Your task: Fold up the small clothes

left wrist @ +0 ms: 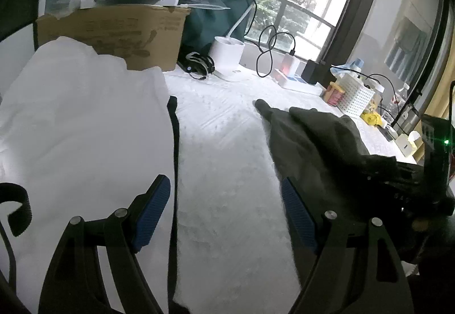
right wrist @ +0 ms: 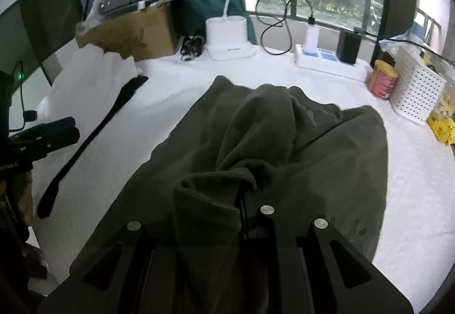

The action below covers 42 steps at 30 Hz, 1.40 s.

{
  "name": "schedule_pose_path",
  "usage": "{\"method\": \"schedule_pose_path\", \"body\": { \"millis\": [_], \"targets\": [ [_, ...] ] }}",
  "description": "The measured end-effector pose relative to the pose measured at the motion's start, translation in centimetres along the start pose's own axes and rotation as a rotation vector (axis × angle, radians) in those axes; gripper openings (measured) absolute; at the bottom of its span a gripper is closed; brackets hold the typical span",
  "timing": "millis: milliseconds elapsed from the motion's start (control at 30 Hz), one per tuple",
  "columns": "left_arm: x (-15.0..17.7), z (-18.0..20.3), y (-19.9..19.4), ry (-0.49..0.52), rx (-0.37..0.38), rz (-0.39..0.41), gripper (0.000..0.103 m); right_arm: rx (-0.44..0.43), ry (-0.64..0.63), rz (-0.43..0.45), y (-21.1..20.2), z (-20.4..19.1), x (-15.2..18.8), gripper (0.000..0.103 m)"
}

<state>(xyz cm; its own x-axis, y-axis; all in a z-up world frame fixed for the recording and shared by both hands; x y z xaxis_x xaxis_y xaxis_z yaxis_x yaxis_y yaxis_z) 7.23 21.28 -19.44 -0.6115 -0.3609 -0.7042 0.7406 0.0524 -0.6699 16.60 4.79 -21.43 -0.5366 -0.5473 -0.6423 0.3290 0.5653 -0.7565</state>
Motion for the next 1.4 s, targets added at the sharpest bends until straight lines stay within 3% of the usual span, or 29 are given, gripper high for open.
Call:
{"method": "schedule_pose_path", "body": {
  "millis": [33,400,500,600,733,800,967,1200,1400],
  "targets": [
    [0.1,-0.1,-0.2,-0.001,0.0,0.003,0.08,-0.018,-0.016,0.003,0.0,-0.8,-0.1,0.011],
    [1.3,-0.8,-1.7,-0.014,-0.011,0.013,0.08,-0.104,-0.116,-0.036,0.9,-6.1,0.8,0.007],
    [1.4,-0.7,-2.0,-0.007,-0.015,0.013,0.08,-0.154,-0.161,-0.103,2.0,-8.8,2.3,0.007],
    [1.5,-0.4,-2.4,0.003,-0.013,0.019,0.08,-0.138,-0.202,-0.104,2.0,-10.1,3.1,0.008],
    [1.6,0.1,-2.7,0.018,-0.015,0.021,0.08,-0.154,-0.151,-0.088,1.3,-9.8,3.1,0.008],
    [1.6,0.3,-2.7,0.022,-0.016,0.021,0.08,-0.166,-0.141,-0.092,1.2,-10.0,3.4,0.011],
    [1.4,1.1,-3.4,0.037,-0.022,0.035,0.08,-0.275,-0.17,-0.125,0.3,-12.8,5.0,0.045],
    [1.1,1.8,-4.2,0.057,-0.048,0.048,0.08,-0.345,-0.255,-0.134,-2.1,-15.6,7.0,0.047],
    [1.3,3.7,-4.0,0.076,-0.038,0.036,0.08,-0.305,-0.216,-0.074,-5.2,-13.1,7.2,0.047]
  ]
}}
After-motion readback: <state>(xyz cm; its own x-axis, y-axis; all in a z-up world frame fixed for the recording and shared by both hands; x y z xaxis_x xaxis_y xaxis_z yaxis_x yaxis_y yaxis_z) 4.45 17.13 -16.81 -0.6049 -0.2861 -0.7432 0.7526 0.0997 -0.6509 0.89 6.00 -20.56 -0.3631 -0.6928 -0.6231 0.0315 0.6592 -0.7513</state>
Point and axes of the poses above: each gripper's, at about its wrist camera, not at the fingertips, and y roughly the way its jaws point, z to its right, x to its underside, the point moved 8 cm from there along y, roughly the way its jaws point, and after that the axes turned 4 degrees about -x, right-handed, at the moved point
